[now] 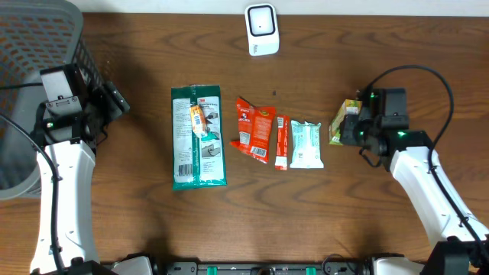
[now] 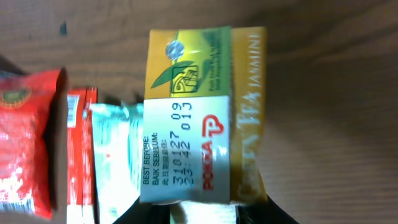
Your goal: Scan the item barcode
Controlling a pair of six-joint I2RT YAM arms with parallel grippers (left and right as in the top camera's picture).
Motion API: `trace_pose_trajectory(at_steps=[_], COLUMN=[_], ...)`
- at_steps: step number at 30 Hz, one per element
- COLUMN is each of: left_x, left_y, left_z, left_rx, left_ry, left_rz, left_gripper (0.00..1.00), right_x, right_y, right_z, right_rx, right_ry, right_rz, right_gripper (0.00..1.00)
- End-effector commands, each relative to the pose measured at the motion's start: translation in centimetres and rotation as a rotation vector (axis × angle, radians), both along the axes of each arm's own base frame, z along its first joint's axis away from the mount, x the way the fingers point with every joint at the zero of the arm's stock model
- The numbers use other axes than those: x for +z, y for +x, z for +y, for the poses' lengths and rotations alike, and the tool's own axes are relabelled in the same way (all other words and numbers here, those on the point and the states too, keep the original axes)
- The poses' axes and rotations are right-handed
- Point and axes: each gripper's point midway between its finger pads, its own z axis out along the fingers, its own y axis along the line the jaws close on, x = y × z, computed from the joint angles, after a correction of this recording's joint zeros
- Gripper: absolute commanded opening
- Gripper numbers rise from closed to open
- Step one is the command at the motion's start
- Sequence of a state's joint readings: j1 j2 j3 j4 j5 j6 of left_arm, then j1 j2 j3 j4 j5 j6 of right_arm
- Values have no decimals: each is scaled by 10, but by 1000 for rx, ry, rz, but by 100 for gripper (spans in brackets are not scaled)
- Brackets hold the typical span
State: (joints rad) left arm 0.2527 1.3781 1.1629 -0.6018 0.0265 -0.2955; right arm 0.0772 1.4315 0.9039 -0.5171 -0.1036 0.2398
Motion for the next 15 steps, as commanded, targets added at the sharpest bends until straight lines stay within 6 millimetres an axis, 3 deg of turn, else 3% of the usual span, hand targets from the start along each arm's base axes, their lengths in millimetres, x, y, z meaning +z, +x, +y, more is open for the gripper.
trace_pose_trajectory(at_steps=[1, 5, 10, 13, 15], left_x=[12, 12, 12, 12, 12], left_y=[0, 0, 0, 0, 0], left_z=[6, 6, 6, 6, 6], left_rx=[24, 24, 24, 24, 24], left_ry=[17, 16, 17, 17, 16], left_rz=[-28, -28, -28, -28, -28], left_gripper=[88, 88, 88, 88, 88], right_x=[-16, -18, -13, 6, 30], right_y=[-12, -18, -22, -20, -17], right_z=[6, 5, 6, 7, 7], right_rx=[-16, -19, -15, -14, -13], right_ry=[15, 14, 20, 25, 31], right_rz=[72, 99, 97, 53, 5], right_gripper=[29, 40, 45, 52, 56])
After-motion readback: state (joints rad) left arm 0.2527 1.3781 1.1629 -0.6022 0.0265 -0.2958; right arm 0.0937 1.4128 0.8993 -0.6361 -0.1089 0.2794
